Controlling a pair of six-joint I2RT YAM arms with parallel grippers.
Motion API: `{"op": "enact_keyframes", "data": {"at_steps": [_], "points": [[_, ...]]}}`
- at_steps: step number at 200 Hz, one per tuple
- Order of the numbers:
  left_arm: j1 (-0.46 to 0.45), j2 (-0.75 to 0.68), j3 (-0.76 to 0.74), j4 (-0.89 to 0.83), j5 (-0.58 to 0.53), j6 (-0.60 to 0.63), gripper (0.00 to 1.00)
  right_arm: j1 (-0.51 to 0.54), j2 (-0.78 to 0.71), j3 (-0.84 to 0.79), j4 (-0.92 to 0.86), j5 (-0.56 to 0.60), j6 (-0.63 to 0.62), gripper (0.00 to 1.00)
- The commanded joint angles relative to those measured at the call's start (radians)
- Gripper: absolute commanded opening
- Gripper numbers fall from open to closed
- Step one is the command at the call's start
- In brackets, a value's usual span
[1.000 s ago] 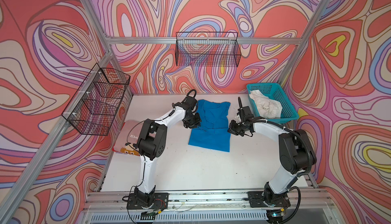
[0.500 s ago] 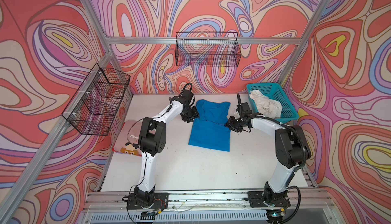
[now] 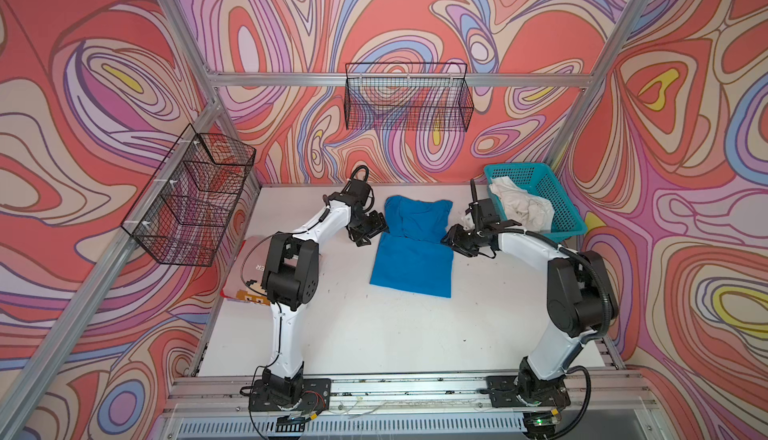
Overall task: Fold and stack the t-shirts
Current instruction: 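Release the folded edge and open both grippers above the blue shirt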
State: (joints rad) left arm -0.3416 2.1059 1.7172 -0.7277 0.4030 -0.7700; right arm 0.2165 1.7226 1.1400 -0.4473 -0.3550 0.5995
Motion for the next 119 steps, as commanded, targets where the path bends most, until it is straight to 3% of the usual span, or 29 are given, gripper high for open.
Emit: {"op": "enact_keyframes", "data": {"at_steps": [1, 34, 66, 119], "points": [[-0.003, -0.019, -0.056, 0.030, 0.000, 0.018, 0.72, -0.003, -0.083, -0.067, -0.032, 0.030, -0.037, 0.53], [-0.009, 0.016, -0.034, 0.029, -0.015, 0.022, 0.64, -0.002, -0.110, -0.155, -0.005, -0.001, -0.051, 0.53], [-0.030, 0.050, 0.017, 0.045, -0.019, 0.032, 0.62, 0.015, -0.118, -0.183, 0.006, -0.007, -0.064, 0.53], [-0.055, 0.151, 0.178, -0.060, -0.152, 0.119, 0.53, 0.017, -0.145, -0.187, -0.005, 0.004, -0.073, 0.52]]}}
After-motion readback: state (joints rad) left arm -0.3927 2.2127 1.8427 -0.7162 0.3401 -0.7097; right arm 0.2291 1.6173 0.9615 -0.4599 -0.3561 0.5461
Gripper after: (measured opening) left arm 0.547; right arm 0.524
